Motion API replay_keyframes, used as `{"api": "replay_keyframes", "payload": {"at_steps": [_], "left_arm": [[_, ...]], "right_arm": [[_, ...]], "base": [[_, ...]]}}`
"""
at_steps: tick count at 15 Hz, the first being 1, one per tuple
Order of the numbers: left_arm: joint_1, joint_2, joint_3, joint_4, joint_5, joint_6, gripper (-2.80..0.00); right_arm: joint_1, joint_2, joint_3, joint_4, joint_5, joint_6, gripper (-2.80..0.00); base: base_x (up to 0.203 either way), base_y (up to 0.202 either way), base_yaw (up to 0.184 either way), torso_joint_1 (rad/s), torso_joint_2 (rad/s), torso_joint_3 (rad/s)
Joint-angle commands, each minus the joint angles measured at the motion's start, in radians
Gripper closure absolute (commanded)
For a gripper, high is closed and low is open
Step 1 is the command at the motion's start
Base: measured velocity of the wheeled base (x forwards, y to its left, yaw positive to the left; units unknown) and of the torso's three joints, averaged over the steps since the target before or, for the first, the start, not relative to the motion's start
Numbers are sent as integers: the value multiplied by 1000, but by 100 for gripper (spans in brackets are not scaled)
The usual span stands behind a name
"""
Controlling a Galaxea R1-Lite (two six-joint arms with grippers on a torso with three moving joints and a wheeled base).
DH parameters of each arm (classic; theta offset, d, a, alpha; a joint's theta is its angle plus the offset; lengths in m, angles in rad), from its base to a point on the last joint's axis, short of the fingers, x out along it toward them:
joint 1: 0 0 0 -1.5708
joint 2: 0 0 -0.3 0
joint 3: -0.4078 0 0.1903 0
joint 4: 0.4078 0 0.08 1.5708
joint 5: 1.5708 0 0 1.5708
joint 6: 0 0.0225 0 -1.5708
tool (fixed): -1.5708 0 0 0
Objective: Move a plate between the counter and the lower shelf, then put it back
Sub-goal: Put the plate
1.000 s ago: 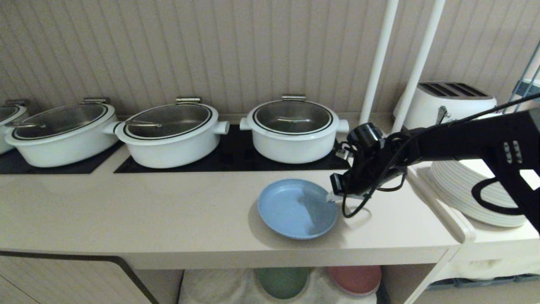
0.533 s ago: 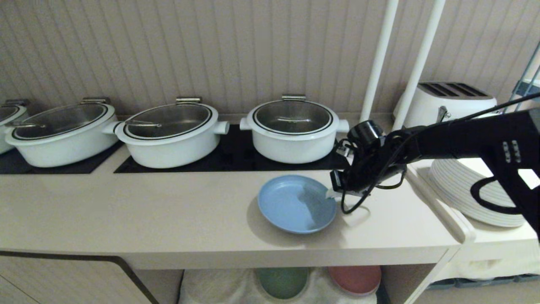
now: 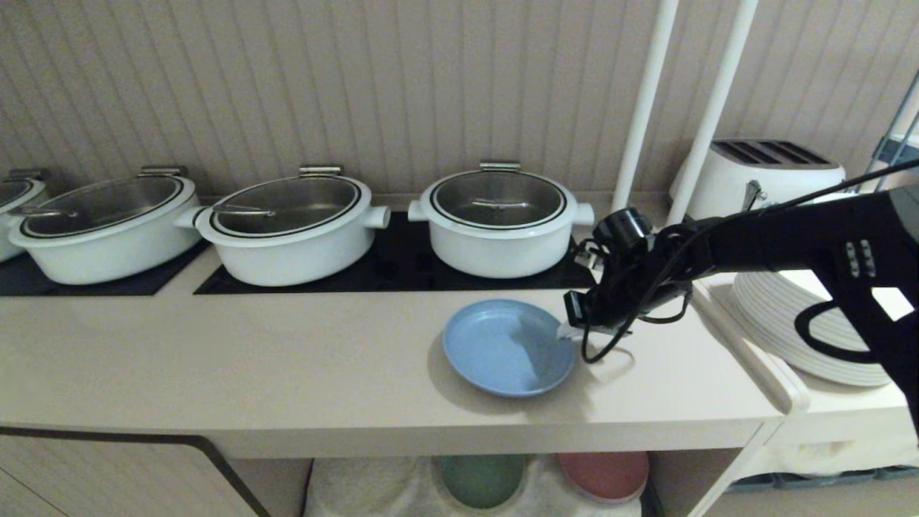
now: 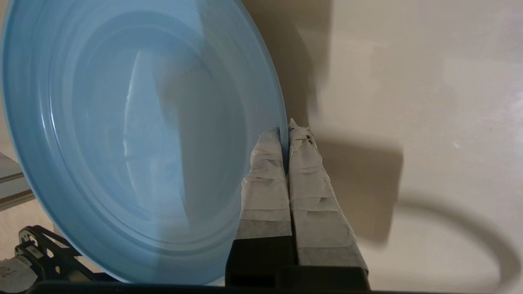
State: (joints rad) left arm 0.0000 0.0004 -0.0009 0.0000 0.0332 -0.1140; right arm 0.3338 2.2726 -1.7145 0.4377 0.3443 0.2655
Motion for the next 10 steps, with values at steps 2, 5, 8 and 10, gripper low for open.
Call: {"api": "replay_keyframes", "payload": {"at_steps": [2,5,8,10], "left_arm": [[0,0,1,0,1,-1,0],[0,0,0,0,1,-1,0],[0,0,1,0,1,-1,0],[0,0,-1,0,1,-1,0]], "right_arm": [[0,-2,0,5,2,1,0],[-1,-2,-1,4,2,1,-280],[-2,-1,-11,9,2,4,-280],[-2,-1,-15,22,2,4,-280]], "base": [[0,0,0,0,0,0],[0,0,0,0,0,0],[0,0,0,0,0,0],[0,0,0,0,0,0]]}}
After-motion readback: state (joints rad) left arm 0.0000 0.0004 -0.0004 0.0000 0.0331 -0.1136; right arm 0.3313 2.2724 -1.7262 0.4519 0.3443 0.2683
